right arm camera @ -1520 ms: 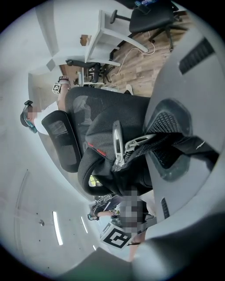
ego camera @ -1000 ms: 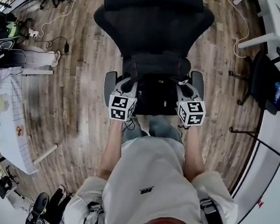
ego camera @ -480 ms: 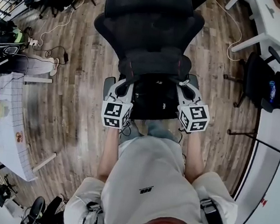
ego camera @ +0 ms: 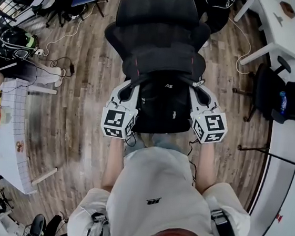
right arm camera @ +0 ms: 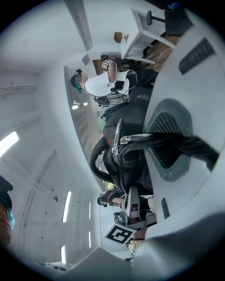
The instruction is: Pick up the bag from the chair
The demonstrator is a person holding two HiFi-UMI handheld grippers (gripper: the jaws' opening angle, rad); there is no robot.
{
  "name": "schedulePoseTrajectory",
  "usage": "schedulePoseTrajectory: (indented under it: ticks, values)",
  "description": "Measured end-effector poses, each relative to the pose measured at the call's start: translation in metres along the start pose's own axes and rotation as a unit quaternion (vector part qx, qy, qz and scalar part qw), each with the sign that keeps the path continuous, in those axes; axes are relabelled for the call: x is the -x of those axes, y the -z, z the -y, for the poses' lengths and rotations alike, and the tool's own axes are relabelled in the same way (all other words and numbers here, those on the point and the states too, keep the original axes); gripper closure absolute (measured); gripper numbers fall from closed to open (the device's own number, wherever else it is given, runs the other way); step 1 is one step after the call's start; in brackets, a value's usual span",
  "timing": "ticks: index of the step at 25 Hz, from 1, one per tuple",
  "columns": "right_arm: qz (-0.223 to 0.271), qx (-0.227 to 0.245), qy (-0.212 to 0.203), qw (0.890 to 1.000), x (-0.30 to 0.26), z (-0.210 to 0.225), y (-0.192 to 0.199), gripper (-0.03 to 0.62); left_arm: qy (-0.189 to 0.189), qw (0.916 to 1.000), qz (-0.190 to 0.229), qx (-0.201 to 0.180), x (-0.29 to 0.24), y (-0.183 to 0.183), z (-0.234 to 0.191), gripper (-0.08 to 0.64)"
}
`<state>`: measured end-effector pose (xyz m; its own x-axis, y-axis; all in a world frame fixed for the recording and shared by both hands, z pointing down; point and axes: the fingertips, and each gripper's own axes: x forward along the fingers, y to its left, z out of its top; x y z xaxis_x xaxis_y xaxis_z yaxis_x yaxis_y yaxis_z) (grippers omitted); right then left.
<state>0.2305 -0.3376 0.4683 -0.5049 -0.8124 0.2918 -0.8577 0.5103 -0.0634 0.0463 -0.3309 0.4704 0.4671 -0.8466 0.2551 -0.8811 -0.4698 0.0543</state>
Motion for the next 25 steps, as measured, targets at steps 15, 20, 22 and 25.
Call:
schedulePoseTrajectory:
  ticks: [15, 20, 22, 25]
  values:
    - [0.047, 0.015, 0.013, 0.999, 0.053, -0.048, -0.045, 0.578, 0.012, 0.9986, 0.047, -0.02, 0.069, -0.047, 0.011, 0.541]
    - [0.055, 0.015, 0.03, 0.998, 0.08, -0.079, -0.042, 0.578, 0.024, 0.998, 0.054, -0.023, 0.106, -0.044, 0.016, 0.541]
    - [0.057, 0.015, 0.036, 0.998, 0.093, -0.092, -0.038, 0.578, 0.031, 0.9976, 0.057, -0.025, 0.123, -0.041, 0.019, 0.541]
    - [0.059, 0.012, 0.046, 0.997, 0.113, -0.111, -0.031, 0.578, 0.04, 0.997, 0.06, -0.029, 0.148, -0.036, 0.027, 0.541]
